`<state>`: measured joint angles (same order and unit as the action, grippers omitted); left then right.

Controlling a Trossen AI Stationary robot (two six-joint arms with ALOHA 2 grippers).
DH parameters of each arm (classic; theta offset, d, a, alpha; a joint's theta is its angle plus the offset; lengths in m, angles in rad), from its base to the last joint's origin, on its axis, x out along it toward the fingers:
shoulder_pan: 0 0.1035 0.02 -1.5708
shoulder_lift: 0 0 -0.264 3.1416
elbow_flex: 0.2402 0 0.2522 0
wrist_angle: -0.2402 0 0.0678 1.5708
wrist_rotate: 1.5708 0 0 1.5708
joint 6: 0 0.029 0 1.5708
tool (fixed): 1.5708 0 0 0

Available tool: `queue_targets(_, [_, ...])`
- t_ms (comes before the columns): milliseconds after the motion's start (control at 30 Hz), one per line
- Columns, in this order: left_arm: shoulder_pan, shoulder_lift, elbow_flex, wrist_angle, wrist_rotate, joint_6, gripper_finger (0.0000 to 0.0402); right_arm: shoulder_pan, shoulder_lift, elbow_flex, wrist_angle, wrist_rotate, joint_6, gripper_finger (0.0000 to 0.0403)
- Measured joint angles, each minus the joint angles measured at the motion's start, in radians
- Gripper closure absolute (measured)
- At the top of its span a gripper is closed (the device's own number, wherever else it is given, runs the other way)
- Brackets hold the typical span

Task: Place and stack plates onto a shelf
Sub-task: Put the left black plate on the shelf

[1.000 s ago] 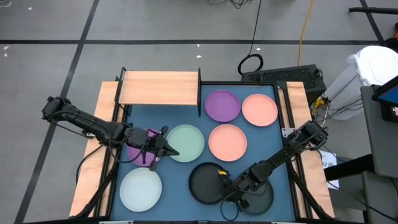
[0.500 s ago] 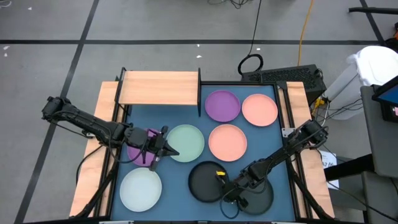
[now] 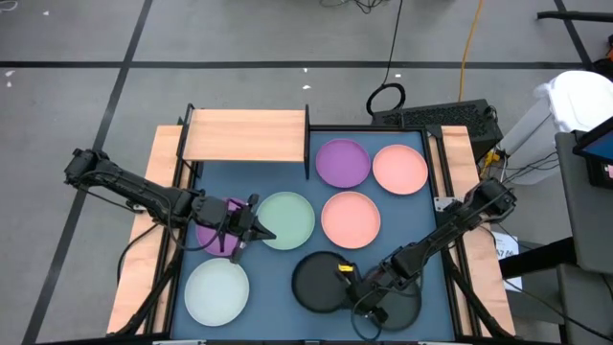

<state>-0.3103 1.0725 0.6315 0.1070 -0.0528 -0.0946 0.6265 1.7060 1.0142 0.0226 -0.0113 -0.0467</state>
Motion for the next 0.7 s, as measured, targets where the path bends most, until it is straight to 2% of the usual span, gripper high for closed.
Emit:
queue_targets(333, [-0.01,0.0,0.0,-0.037,-0.001,-0.051,0.04,0.004,-0.08,0.026,-0.099,0.133,-0.051,0.0403])
queue_targets(600, [-0.049,-0.001,0.0,-0.046,-0.187,-0.178,0.04,-0.017,-0.115,0.069,-0.241,0.253,-0.053,0.0403])
queue_targets(700, [-0.063,-0.001,0.0,-0.046,-0.205,-0.181,0.04,-0.033,-0.132,0.069,-0.243,0.263,-0.088,0.0403])
